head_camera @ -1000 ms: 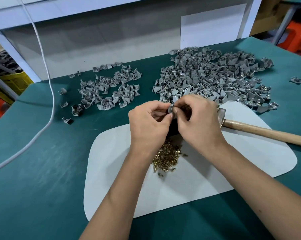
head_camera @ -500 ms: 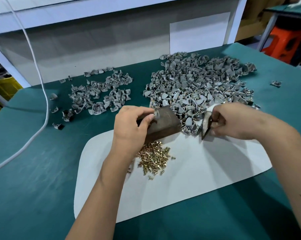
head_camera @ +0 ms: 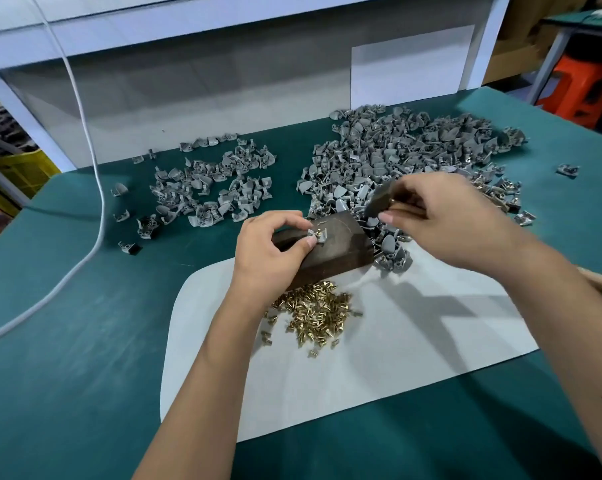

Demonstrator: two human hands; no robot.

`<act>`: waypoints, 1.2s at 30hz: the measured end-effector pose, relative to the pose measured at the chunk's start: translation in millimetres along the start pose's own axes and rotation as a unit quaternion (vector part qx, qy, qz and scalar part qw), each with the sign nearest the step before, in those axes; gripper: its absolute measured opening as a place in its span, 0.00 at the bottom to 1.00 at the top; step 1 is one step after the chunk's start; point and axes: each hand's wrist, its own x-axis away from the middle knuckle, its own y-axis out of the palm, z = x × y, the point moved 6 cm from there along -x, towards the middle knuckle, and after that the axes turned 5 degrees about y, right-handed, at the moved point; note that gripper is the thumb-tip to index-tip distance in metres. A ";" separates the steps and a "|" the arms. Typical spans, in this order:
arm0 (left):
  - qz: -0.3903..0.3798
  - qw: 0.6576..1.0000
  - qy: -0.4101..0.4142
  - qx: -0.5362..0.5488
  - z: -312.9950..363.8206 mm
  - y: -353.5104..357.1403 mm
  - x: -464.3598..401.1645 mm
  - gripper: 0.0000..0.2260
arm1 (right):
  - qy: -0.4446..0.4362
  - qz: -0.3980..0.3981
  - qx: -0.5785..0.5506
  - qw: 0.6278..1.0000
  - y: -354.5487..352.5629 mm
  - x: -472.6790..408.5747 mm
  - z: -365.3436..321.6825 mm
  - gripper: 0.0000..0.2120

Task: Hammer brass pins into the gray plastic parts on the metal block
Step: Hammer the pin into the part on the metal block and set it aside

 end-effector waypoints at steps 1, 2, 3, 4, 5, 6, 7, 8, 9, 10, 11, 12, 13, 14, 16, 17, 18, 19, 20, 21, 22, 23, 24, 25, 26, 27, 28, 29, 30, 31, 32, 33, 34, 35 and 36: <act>0.000 1.000 -0.002 0.001 0.2 0.2 0.1 0.06 | -0.009 -0.003 -0.010 1.000 4.9 -0.5 -6.5 0.02; -0.001 1.000 -0.005 0.001 0.4 0.3 0.1 0.06 | -0.018 -0.009 -0.011 1.000 9.7 -1.0 -13.4 0.03; -0.003 1.000 -0.007 0.003 0.5 0.8 0.0 0.07 | -0.028 -0.015 0.001 1.000 14.2 -2.1 -19.1 0.07; -0.005 1.000 -0.011 0.009 0.5 1.3 0.1 0.07 | -0.036 -0.021 0.020 0.999 18.1 -3.4 -24.4 0.10; -0.005 1.000 -0.016 0.018 0.3 2.0 0.0 0.06 | -0.043 -0.024 0.038 0.998 21.0 -5.6 -28.4 0.13; -0.005 0.999 -0.024 0.026 -0.2 2.4 0.2 0.05 | -0.048 -0.025 0.049 0.997 22.0 -7.6 -32.6 0.14; -0.006 0.999 -0.032 0.032 -1.0 2.9 0.3 0.04 | -0.058 -0.021 0.054 0.997 21.3 -9.3 -36.1 0.15; -0.006 0.999 -0.040 0.036 -1.7 3.5 0.3 0.03 | -0.071 -0.009 0.050 0.996 18.9 -11.6 -39.1 0.14; -0.007 0.998 -0.047 0.040 -2.8 3.6 0.6 0.02 | -0.088 0.013 0.037 0.995 16.1 -12.9 -42.6 0.14; -0.007 0.998 -0.053 0.044 -3.8 3.5 0.6 0.02 | -0.105 0.043 0.017 0.993 12.2 -12.8 -46.3 0.13; -0.008 0.997 -0.059 0.047 -5.0 3.2 0.6 0.02 | -0.123 0.075 -0.001 0.990 8.9 -11.3 -50.4 0.12; -0.008 0.997 -0.062 0.050 -5.8 3.0 0.3 0.02 | -0.134 0.100 -0.011 0.986 7.8 -9.7 -53.1 0.11; -0.008 0.996 -0.065 0.056 -6.2 3.1 0.3 0.02 | -0.137 0.103 -0.006 0.985 11.4 -9.3 -53.2 0.10; -0.007 0.996 -0.068 0.063 -6.5 2.8 0.5 0.03 | -0.126 0.079 0.016 0.989 20.0 -10.7 -51.2 0.11; -0.005 0.995 -0.073 0.073 -6.6 2.9 0.7 0.04 | -0.079 0.005 0.079 0.994 37.1 -13.9 -44.4 0.11; -0.005 0.995 -0.075 0.072 -6.2 3.0 0.9 0.04 | -0.062 -0.010 0.111 0.992 37.7 -15.5 -42.1 0.12; -0.005 0.995 -0.076 0.069 -5.8 2.9 0.8 0.03 | -0.056 -0.005 0.137 0.989 33.9 -18.0 -42.0 0.12; -0.005 0.995 -0.077 0.067 -5.8 2.2 0.9 0.03 | -0.058 0.009 0.151 0.987 28.2 -19.4 -44.1 0.13; -0.007 0.995 -0.076 0.065 -5.8 2.1 0.6 0.02 | -0.068 0.035 0.138 0.987 20.6 -18.8 -47.2 0.12; -0.008 0.995 -0.075 0.062 -5.7 1.9 0.5 0.02 | -0.081 0.065 0.101 0.989 14.9 -16.8 -50.5 0.12; -0.009 0.995 -0.074 0.059 -5.2 1.8 0.5 0.02 | -0.089 0.088 0.070 0.990 12.4 -13.1 -53.1 0.11; -0.009 0.996 -0.074 0.058 -4.7 2.0 0.2 0.02 | -0.093 0.087 0.067 0.990 15.1 -10.0 -55.8 0.10; -0.007 0.995 -0.076 0.059 -5.2 1.2 1.0 0.02 | -0.089 0.059 0.094 0.990 24.5 -8.7 -58.2 0.10; -0.007 0.995 -0.078 0.062 -5.5 1.7 1.2 0.02 | -0.076 0.018 0.128 0.989 34.1 -7.9 -57.8 0.10; -0.008 0.994 -0.081 0.066 -6.0 2.1 1.5 0.02 | -0.064 -0.011 0.151 0.986 38.6 -8.3 -56.8 0.10; -0.010 0.994 -0.085 0.069 -6.5 2.3 2.1 0.03 | -0.057 -0.018 0.167 0.984 37.1 -9.5 -56.8 0.10; -0.013 0.994 -0.085 0.070 -6.4 3.0 2.3 0.03 | -0.061 -0.004 0.176 0.982 30.8 -10.5 -58.0 0.10; -0.012 0.994 -0.083 0.070 -6.2 2.3 1.6 0.02 | -0.080 0.024 0.177 0.981 23.0 -11.4 -61.7 0.10; -0.011 0.994 -0.081 0.069 -6.2 1.8 1.4 0.02 | -0.101 0.065 0.155 0.981 16.8 -9.8 -64.7 0.09; -0.010 0.994 -0.080 0.067 -6.3 1.6 0.5 0.02 | -0.112 0.093 0.125 0.981 14.3 -7.2 -67.2 0.09; -0.008 0.995 -0.079 0.066 -6.4 1.8 -0.2 0.02 | -0.114 0.093 0.113 0.983 17.0 -5.7 -68.4 0.10; -0.008 0.995 -0.079 0.066 -6.6 2.3 -0.1 0.02 | -0.101 0.067 0.120 0.985 24.7 -5.4 -67.8 0.10; -0.009 0.995 -0.078 0.066 -6.0 2.4 0.3 0.02 | -0.080 0.025 0.144 0.986 33.9 -6.3 -64.9 0.10; -0.010 0.995 -0.077 0.065 -5.5 2.6 0.8 0.02 | -0.064 -0.006 0.168 0.984 38.2 -7.7 -61.2 0.10; -0.011 0.995 -0.076 0.064 -5.1 3.0 0.7 0.02 | -0.062 -0.012 0.184 0.981 35.2 -9.7 -60.4 0.10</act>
